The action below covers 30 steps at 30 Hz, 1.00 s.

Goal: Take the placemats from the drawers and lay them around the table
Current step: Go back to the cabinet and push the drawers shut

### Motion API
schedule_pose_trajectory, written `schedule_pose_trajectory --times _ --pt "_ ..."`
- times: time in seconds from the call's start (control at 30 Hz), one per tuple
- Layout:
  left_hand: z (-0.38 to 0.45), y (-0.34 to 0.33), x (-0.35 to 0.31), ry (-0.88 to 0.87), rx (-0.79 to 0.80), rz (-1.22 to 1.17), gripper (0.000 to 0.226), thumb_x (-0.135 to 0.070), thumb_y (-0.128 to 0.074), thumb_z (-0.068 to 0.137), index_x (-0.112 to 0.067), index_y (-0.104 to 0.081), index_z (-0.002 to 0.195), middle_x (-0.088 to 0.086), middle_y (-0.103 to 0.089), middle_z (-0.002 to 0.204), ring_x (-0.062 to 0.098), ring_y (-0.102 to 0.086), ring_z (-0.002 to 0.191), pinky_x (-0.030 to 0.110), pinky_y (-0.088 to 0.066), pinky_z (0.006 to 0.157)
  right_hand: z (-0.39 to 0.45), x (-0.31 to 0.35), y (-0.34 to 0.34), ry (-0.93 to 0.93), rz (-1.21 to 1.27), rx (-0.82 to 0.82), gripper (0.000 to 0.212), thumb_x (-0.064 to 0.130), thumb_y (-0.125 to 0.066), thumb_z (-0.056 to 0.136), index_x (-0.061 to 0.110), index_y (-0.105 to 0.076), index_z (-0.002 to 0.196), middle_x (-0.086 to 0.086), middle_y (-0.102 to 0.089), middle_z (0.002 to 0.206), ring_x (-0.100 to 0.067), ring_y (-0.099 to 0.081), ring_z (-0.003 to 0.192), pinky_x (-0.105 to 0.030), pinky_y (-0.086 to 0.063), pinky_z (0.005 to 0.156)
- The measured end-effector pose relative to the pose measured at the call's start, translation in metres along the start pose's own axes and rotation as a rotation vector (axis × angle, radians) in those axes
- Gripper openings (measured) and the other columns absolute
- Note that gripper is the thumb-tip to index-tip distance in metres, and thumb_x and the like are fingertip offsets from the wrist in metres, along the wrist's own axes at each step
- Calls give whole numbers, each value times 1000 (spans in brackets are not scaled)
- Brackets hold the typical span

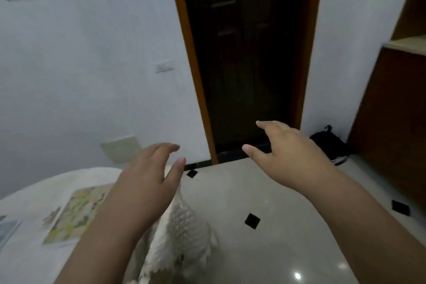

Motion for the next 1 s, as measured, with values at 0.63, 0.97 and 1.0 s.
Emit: schedule_pose_trajectory --times 0.63,0.97,1.0 --pt "147 -176 -347 -649 265 -73 51 -58 -39 99 -41 -41 147 -21 -41 151 2 -37 139 34 -37 115 -20 -311 128 -600 -75 -249 73 69 -40 93 32 -26 154 9 -34 158 -19 -38 140 -43 -39 108" --pt "155 -307 -530 -1088 554 -160 52 -58 -39 100 -36 -44 147 -16 -45 149 9 -42 137 38 -41 113 -131 -441 158 -1191 -143 -393 74 67 -46 92 30 -27 153 6 -35 158 -21 -39 140 -47 -42 109" --pt "151 -316 -550 -1140 579 -173 51 -57 -39 100 -36 -43 147 -15 -45 150 10 -42 137 37 -40 113 -141 -448 163 -1242 -166 -416 74 68 -45 92 30 -28 153 6 -36 157 -21 -40 139 -47 -43 108"
Point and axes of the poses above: each hand's wrist, its own z-axis towards the middle knuckle, its own y-axis out of the back of the hand, x = y × z, the point moved 3 cm from there along z, towards the middle knuckle
